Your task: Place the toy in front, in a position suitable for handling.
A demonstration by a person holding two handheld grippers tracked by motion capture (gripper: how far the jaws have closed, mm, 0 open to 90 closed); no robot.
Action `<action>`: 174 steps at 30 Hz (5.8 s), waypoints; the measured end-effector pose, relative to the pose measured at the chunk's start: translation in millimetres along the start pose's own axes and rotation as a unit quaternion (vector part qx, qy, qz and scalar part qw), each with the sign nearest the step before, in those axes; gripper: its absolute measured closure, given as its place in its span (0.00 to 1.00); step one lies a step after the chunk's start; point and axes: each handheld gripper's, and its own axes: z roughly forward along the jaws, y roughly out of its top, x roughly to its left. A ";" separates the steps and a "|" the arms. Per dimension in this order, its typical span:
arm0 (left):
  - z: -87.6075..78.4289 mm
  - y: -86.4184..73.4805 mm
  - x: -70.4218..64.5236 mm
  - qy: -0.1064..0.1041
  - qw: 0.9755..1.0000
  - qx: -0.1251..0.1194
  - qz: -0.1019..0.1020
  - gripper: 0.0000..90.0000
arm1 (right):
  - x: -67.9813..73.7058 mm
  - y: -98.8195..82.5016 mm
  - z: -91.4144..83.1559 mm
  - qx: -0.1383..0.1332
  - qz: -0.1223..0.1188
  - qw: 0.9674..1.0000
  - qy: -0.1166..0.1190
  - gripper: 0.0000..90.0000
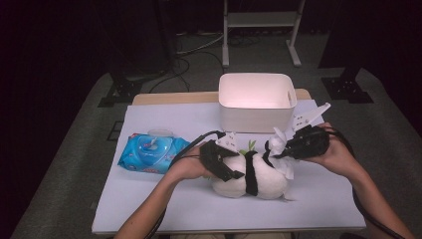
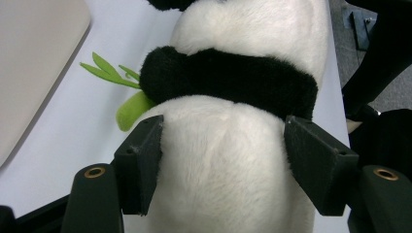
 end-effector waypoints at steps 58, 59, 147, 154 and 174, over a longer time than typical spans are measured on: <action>4.6 10.6 -8.5 0.003 1.000 0.000 0.015 0.36 | 25.7 -1.1 11.4 0.019 -0.033 0.999 0.020 0.88; 4.3 11.0 -8.8 0.003 1.000 -0.003 0.016 0.36 | 24.9 -3.9 9.8 0.017 -0.030 0.999 0.019 0.88; -3.3 16.3 -13.1 -0.005 0.999 -0.001 0.035 0.31 | 14.3 -16.5 1.6 0.000 -0.014 1.000 0.004 0.88; -2.6 19.6 -13.3 -0.006 0.999 -0.002 0.034 0.31 | 20.8 -8.6 10.7 0.000 -0.029 0.999 0.023 0.88; -3.3 19.4 -7.2 -0.021 1.000 -0.013 0.019 0.31 | 27.4 -5.6 10.4 0.012 -0.038 0.999 0.027 0.88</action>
